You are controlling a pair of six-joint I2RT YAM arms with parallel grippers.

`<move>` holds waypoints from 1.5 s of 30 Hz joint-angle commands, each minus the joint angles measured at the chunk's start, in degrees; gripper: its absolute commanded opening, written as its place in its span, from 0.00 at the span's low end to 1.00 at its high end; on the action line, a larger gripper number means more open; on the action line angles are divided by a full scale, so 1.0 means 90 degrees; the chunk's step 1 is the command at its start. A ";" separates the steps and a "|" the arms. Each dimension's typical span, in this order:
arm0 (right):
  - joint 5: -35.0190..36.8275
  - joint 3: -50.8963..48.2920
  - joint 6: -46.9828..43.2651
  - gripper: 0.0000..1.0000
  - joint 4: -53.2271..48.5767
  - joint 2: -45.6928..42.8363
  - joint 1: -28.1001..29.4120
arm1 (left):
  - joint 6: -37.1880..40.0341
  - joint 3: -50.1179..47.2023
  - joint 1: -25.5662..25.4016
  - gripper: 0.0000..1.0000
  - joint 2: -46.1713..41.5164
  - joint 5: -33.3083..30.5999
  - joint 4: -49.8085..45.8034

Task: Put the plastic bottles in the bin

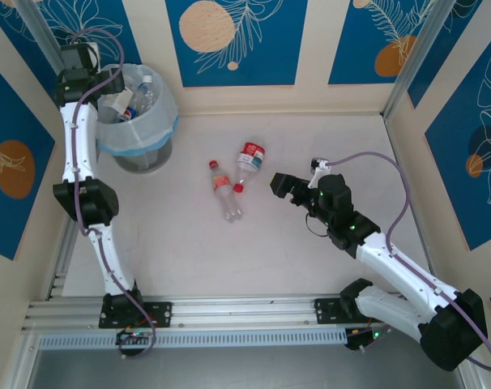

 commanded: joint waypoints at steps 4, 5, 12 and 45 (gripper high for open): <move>-0.0241 0.0101 0.0050 0.99 -0.0100 0.0359 -0.0046 | -0.0630 0.0138 -0.0169 0.99 -0.0814 0.0939 -0.0178; -0.0258 0.0151 0.0059 0.99 -0.0122 0.0445 -0.0043 | -0.0692 0.0038 -0.0226 0.99 -0.0913 0.1053 -0.0171; -0.0197 0.0605 0.0116 0.99 -0.0548 0.1036 -0.0018 | -0.0970 -0.1800 -0.0699 0.99 -0.2100 0.1531 0.0682; -0.1173 0.2067 -0.1839 0.98 -0.0604 0.3979 0.1227 | -0.2760 -0.8380 -0.1941 0.99 -0.6230 0.1992 0.2506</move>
